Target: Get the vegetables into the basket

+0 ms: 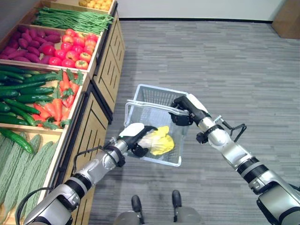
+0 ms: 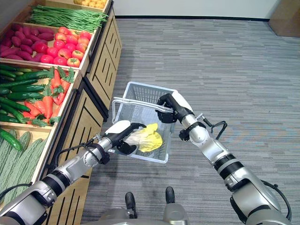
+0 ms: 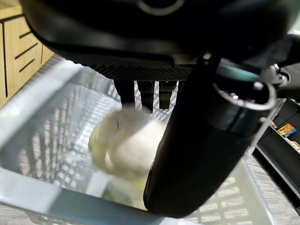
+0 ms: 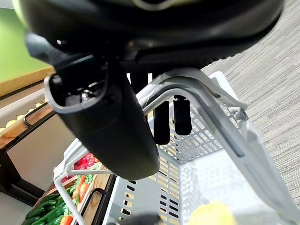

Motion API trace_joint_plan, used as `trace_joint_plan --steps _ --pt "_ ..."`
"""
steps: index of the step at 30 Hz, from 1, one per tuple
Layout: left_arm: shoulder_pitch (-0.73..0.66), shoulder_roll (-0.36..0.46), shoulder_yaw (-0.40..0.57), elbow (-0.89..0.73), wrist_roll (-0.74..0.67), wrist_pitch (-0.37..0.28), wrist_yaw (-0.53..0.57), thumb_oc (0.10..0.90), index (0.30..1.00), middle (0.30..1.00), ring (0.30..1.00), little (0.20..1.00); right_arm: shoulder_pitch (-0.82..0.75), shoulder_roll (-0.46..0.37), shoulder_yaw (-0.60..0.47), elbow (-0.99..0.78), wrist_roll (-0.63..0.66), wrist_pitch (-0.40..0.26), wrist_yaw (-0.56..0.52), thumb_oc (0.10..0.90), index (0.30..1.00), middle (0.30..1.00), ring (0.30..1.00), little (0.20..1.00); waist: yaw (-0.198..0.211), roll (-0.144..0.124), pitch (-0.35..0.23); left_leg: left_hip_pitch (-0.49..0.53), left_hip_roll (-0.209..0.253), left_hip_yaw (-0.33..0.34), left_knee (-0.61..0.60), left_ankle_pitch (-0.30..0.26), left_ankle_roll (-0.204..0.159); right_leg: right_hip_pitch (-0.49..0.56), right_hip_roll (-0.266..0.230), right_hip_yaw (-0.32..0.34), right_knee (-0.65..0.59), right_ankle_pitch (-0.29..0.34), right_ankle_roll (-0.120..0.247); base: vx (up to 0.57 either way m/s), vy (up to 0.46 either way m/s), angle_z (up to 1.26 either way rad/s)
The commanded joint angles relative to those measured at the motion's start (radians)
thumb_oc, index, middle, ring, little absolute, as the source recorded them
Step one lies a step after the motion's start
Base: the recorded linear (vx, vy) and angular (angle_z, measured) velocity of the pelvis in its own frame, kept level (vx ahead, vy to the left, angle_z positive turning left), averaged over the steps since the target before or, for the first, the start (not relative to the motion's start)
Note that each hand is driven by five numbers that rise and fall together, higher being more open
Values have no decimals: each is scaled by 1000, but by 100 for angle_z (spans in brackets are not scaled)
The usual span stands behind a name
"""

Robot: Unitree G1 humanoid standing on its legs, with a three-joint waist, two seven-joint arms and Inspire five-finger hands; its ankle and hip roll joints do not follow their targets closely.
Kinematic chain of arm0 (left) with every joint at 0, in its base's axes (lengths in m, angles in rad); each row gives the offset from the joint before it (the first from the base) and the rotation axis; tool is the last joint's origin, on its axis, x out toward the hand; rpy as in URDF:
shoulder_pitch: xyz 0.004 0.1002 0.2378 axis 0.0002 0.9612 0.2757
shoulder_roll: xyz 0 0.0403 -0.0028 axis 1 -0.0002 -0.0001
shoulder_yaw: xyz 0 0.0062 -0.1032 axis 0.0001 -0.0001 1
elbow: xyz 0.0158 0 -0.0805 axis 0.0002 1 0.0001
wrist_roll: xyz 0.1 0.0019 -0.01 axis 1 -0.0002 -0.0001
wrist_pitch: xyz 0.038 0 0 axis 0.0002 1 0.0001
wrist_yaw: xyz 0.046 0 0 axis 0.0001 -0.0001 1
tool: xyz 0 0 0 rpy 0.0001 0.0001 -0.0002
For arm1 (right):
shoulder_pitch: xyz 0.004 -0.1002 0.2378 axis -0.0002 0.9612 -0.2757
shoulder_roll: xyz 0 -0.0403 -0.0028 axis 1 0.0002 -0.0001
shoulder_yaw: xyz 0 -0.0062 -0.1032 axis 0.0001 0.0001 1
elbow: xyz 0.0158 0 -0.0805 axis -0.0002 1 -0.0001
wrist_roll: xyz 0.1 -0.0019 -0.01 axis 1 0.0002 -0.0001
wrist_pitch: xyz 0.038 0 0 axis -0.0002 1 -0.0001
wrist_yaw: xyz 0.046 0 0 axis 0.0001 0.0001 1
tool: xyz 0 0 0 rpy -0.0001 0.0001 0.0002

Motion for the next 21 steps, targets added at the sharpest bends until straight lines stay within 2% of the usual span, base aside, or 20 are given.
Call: trace_joint_plan --steps 1,6,10,11,13,14,15,16,17,18,21 --pt "-52 -9 26 -57 -15 -65 55 900 1000 1000 1000 1000 -60 22 -144 -57 74 -122 -59 400 300 300 300 300 25 -50 -128 65 54 -14 1 -71 -91 -4 -82 -70 3 3 85 2 -5 4" --pt "-50 -10 37 -156 -48 -74 46 900 1000 1000 1000 1000 -28 27 -166 -17 53 -106 -59 400 300 300 300 300 32 -53 -131 64 54 -25 1 -72 -89 4 -82 -81 3 -2 82 -5 -6 4" --pt "-29 3 63 -301 -145 -92 16 900 1000 1000 1000 1000 8 22 -180 28 5 -88 -69 400 300 300 300 300 37 -54 -132 59 53 -39 1 -70 -88 10 -82 -90 4 -6 79 -9 -11 3" --pt "-11 6 77 -351 -201 -97 5 900 1000 1000 1000 1000 22 20 -192 41 -10 -83 -73 400 300 300 300 300 39 -54 -132 58 54 -43 1 -70 -88 11 -82 -93 4 -6 78 -5 -5 7" --pt "63 1 120 -491 -495 -110 -67 900 1000 1000 1000 1000 57 16 -217 100 -49 -64 -84 400 300 300 300 300 50 -52 -132 56 53 -52 1 -68 -86 16 -84 -101 4 -8 75 -7 -5 11" --pt "67 5 124 -497 -502 -107 -73 900 1000 1000 1000 1000 57 17 -216 101 -50 -64 -84 400 300 300 300 300 48 -52 -133 56 53 -53 1 -69 -86 16 -84 -101 4 -8 75 -7 0 14" --pt "121 5 155 -578 -703 -101 -130 900 1000 1000 1000 1000 83 23 -233 139 -60 -56 -88 400 300 300 300 300 55 -49 -130 56 52 -58 1 -68 -85 18 -84 -103 5 -8 73 -3 1 14" --pt "124 7 158 -582 -707 -99 -133 900 1000 1000 1000 1000 83 24 -232 140 -61 -56 -88 400 300 300 300 300 54 -49 -131 57 53 -58 1 -68 -85 18 -84 -104 5 -8 73 -10 2 8" --pt "182 7 191 -655 -882 -83 -181 900 1000 1000 1000 1000 109 30 -246 182 -83 -46 -93 400 300 300 300 300 60 -48 -129 57 52 -62 1 -66 -84 21 -83 -105 5 -9 70 -12 1 4" --pt "217 5 216 -684 -973 -69 -214 900 1000 1000 1000 1000 131 34 -257 196 -95 -42 -91 400 300 300 300 300 62 -48 -127 57 53 -64 1 -64 -84 22 -84 -107 5 -9 69 -15 2 3" --pt "309 30 282 -741 -1100 -62 -250 900 1000 1000 1000 1000 201 36 -294 225 -126 -42 -95 400 300 300 300 300 68 -46 -126 57 53 -72 1 -61 -84 26 -82 -111 7 -11 65 -12 1 6"
